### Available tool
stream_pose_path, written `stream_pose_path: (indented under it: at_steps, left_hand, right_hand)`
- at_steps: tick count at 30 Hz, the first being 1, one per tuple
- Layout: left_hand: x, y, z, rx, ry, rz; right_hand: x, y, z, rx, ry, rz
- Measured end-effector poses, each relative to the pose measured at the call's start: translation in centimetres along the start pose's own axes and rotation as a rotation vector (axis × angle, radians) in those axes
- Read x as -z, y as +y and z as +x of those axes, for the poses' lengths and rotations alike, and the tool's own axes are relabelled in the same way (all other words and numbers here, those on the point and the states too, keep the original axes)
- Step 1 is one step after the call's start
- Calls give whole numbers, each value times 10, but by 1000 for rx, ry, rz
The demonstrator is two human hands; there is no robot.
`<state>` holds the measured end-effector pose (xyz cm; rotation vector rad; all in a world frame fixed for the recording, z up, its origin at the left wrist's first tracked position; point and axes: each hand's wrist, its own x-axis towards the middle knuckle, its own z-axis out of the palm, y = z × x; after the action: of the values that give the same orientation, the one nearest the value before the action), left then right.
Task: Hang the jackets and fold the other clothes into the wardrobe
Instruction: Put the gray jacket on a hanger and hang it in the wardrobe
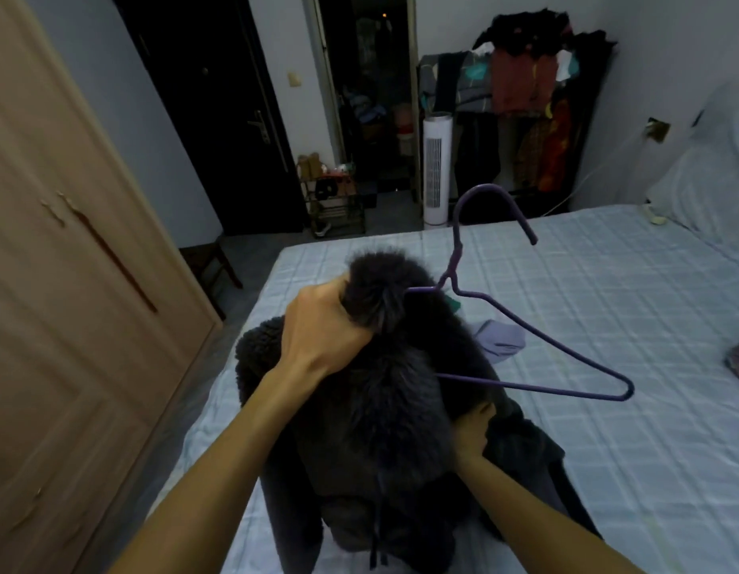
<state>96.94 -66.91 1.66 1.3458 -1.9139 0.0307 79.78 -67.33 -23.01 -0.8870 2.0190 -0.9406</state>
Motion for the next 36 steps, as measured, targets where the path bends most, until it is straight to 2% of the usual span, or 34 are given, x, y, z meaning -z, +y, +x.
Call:
stream_pose_path:
  at_steps: [2, 4, 7, 9, 11, 15, 20, 24, 28, 31, 34, 36]
  left_hand:
    - [5, -10, 1, -4, 4, 26]
    - [9, -30, 1, -11, 6, 111]
    - [11, -69, -3, 2, 17, 234]
    - [7, -88, -9, -5, 13, 235]
    - [-1, -98, -11, -36, 58, 191]
    - [-6, -102, 3, -79, 161, 197]
    - [-1, -98, 19, -285, 175, 402]
    - [8, -78, 26, -177, 221, 457]
    - [11, -55, 36, -94, 116, 487]
    - [6, -26, 41, -28, 99, 371]
    - [9, -27, 45, 59, 221, 193]
    - [19, -36, 44, 92, 317, 82]
  right_hand:
    - [5, -7, 8, 70, 35, 86]
    - [22, -18, 15, 153, 104, 71]
    - [68, -44, 29, 232, 247, 123]
    - [104, -67, 38, 303, 298, 86]
    - [135, -89, 44, 434, 308, -50]
    - [182, -133, 51, 562, 231, -86]
    - [222, -184, 45, 638, 255, -144]
    - [233, -219, 15, 746, 323, -158]
    - [228, -244, -17, 718, 371, -15]
    - [194, -255, -51, 785, 202, 84]
    - [176, -247, -79, 949, -211, -58]
    - [183, -238, -83, 925, -484, -110]
